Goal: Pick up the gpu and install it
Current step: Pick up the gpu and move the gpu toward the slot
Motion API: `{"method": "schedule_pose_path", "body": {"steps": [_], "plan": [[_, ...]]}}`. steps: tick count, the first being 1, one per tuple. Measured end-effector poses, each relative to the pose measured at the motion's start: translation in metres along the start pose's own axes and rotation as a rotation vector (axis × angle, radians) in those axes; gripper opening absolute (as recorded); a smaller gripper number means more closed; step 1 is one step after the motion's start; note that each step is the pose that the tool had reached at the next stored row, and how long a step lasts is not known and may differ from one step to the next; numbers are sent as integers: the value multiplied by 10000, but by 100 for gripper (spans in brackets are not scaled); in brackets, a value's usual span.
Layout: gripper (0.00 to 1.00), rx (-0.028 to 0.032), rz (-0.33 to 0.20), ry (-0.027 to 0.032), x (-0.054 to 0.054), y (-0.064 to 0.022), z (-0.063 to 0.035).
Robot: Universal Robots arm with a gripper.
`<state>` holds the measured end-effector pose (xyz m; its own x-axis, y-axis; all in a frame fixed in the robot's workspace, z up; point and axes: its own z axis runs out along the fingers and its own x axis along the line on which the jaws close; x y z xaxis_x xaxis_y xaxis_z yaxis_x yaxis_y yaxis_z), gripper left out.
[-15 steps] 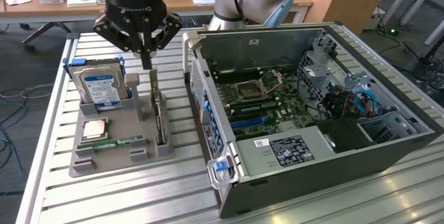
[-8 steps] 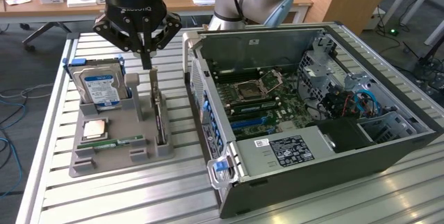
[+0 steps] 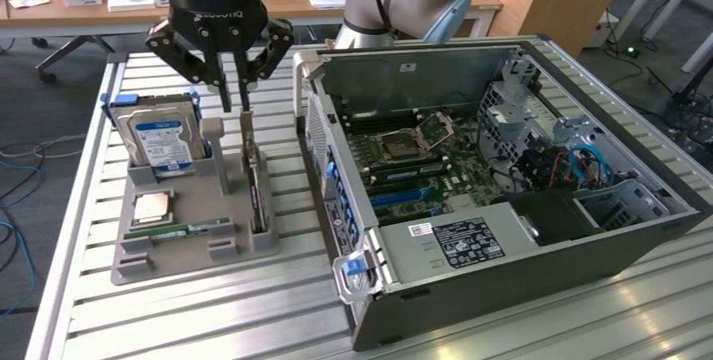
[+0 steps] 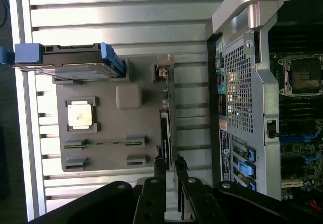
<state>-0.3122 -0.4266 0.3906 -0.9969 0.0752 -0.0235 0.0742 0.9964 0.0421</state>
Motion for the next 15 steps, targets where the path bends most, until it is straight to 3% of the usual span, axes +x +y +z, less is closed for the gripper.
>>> {"method": "schedule_pose_path", "body": {"steps": [1,5,10,15], "plan": [[23,0,0,0,0,0,0],[42,0,0,0,0,0,0],[42,-2,0,-2,0,0,6],[42,-1,0,0,2,-4,93]]}}
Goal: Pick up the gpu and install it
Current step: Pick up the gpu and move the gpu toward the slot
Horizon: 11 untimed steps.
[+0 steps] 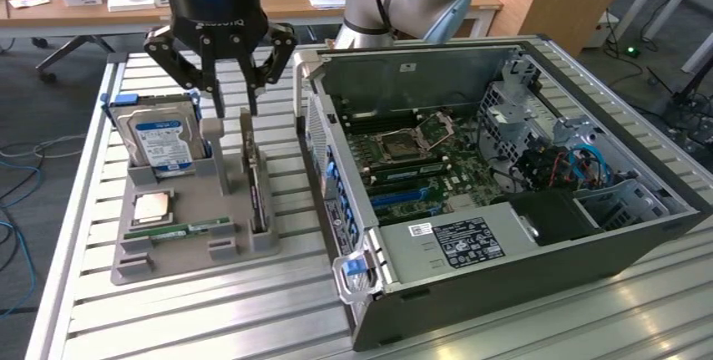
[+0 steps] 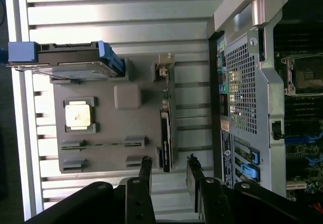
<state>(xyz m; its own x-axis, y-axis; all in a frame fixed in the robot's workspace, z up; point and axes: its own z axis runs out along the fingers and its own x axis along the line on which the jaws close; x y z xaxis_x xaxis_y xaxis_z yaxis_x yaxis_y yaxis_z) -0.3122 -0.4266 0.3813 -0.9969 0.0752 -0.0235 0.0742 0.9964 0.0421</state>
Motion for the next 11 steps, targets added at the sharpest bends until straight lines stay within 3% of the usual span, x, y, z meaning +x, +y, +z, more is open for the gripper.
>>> {"method": "schedule_pose_path", "body": {"steps": [11], "plan": [[42,0,0,0,5,-8,197]]}}
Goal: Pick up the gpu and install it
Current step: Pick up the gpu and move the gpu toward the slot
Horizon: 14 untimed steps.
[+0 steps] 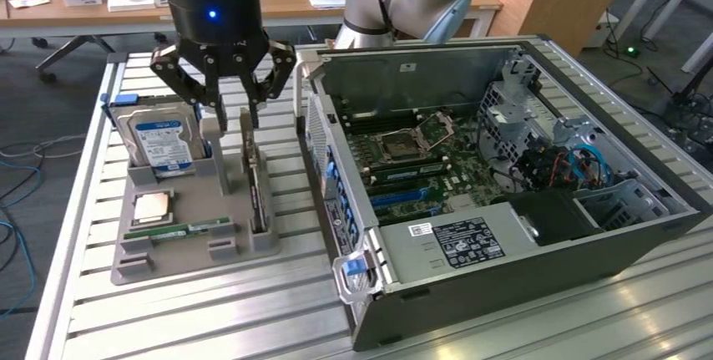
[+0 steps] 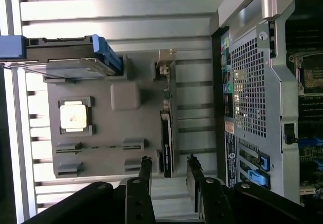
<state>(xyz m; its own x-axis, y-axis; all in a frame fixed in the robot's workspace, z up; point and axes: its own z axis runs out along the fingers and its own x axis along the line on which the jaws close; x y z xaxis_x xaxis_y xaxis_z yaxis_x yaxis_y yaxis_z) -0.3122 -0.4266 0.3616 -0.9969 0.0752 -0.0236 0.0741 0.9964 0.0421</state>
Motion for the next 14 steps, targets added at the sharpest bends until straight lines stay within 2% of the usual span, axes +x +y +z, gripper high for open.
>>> {"method": "schedule_pose_path", "body": {"steps": [14], "plan": [[42,0,0,0,6,-9,242]]}}
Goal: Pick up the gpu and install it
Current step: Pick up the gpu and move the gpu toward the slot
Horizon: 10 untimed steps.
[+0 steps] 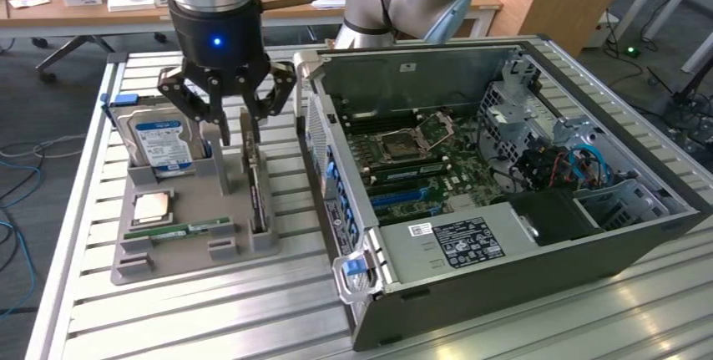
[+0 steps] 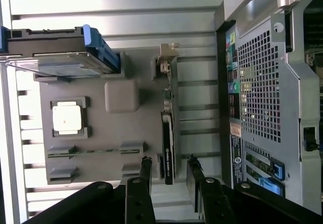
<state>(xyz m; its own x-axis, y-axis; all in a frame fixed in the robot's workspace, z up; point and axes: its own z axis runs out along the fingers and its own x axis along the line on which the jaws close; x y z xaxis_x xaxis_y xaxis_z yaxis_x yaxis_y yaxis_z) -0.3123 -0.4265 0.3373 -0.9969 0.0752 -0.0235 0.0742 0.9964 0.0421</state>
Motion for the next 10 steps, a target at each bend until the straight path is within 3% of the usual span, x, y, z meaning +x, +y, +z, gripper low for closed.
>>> {"method": "schedule_pose_path", "body": {"steps": [10], "plan": [[42,0,0,1,4,-6,166]]}}
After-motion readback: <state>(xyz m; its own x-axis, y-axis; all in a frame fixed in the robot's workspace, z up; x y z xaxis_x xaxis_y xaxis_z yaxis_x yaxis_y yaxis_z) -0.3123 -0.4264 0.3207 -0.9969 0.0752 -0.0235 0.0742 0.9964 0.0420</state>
